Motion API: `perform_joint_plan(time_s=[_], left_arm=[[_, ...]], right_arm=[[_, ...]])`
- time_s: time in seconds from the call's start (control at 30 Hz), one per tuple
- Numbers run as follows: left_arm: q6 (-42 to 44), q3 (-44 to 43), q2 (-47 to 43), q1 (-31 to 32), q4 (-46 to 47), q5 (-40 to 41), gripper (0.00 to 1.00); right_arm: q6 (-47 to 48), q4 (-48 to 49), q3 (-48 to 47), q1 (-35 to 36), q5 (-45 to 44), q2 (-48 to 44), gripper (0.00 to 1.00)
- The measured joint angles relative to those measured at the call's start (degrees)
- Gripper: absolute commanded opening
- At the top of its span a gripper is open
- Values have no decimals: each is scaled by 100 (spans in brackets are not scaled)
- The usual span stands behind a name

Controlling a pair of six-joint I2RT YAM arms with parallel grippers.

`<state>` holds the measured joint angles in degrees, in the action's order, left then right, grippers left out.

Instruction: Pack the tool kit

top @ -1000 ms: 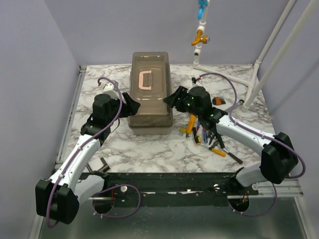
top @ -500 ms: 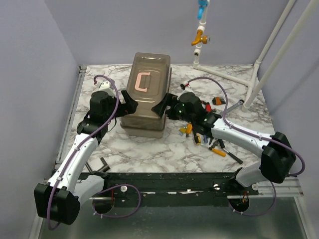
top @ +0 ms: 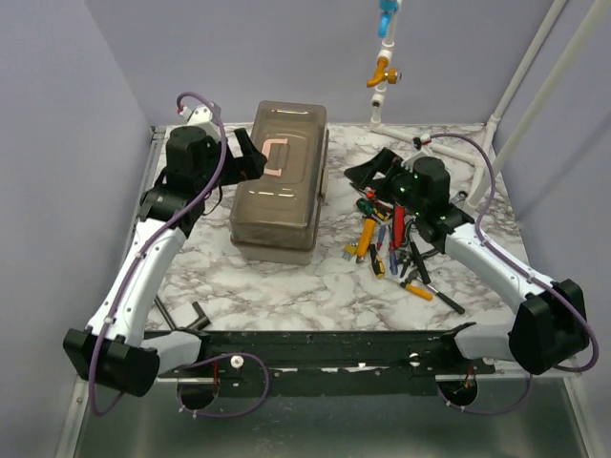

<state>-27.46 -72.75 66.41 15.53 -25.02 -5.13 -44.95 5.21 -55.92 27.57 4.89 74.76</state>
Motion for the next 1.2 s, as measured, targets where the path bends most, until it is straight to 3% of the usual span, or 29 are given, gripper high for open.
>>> perform_joint_plan(time_s=[0.2, 0.43, 0.57, 0.9, 1.03, 1.2], left_arm=[[221, -973, 1276, 24, -461, 15, 98], [424, -1495, 2389, 31, -774, 57, 96], [459, -1725, 2688, -44, -796, 37, 91], [297, -1827, 3259, -570, -629, -763, 81], [212, -1657, 3272, -748, -358, -1207, 65], [7, -1163, 3193, -1180, 387, -2184, 64]], right_arm=[[-378, 1725, 1204, -942, 1261, 448, 100], [-1510, 4666, 1510, -1274, 2592, 2553, 100], [-1965, 5788, 1504, -1274, 2957, 3397, 100], [-2579, 7296, 881, -1272, 3427, 4437, 98], [-2758, 7495, 634, -1215, 3512, 4787, 97], [-2881, 7499, 345, -1051, 3554, 5021, 97]])
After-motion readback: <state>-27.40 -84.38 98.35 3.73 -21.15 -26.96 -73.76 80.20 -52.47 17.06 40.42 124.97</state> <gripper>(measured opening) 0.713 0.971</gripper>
